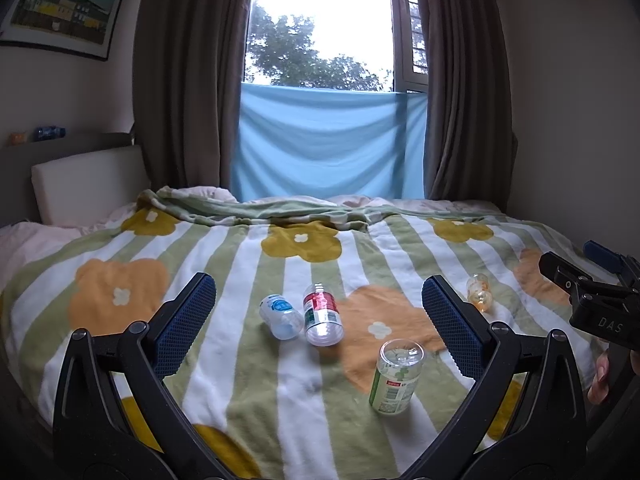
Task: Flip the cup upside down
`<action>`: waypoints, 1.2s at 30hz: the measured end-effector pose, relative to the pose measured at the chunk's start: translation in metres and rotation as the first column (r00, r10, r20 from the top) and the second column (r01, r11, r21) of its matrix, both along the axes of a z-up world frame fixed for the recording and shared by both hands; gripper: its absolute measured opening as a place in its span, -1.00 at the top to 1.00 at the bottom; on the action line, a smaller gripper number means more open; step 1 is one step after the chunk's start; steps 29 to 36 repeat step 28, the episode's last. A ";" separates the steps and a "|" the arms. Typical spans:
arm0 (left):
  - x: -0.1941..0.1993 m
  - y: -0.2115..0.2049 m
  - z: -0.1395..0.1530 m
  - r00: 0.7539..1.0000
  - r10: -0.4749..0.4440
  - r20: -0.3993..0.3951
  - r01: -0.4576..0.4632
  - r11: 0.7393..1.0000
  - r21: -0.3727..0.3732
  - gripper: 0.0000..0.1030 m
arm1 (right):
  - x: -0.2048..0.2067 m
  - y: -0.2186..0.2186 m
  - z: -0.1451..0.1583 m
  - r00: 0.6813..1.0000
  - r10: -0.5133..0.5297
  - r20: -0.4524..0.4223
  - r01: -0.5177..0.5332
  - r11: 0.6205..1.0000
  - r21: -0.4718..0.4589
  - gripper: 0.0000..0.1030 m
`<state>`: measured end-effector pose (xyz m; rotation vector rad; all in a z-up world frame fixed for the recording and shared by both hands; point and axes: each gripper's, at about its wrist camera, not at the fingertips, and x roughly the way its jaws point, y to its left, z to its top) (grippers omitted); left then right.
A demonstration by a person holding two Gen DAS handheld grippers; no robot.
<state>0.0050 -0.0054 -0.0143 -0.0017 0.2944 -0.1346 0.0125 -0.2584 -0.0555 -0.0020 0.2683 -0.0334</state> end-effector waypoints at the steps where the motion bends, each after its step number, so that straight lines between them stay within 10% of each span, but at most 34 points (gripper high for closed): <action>1: 0.000 0.000 0.000 1.000 0.000 0.002 0.000 1.000 0.001 -1.00 | 0.000 0.000 0.000 1.000 0.001 0.000 -0.001 1.000 0.000 -0.99; 36: -0.005 -0.003 0.006 0.999 -0.018 0.034 0.018 1.000 -0.002 -1.00 | -0.002 -0.001 0.003 1.000 0.001 0.001 -0.001 1.000 -0.002 -0.99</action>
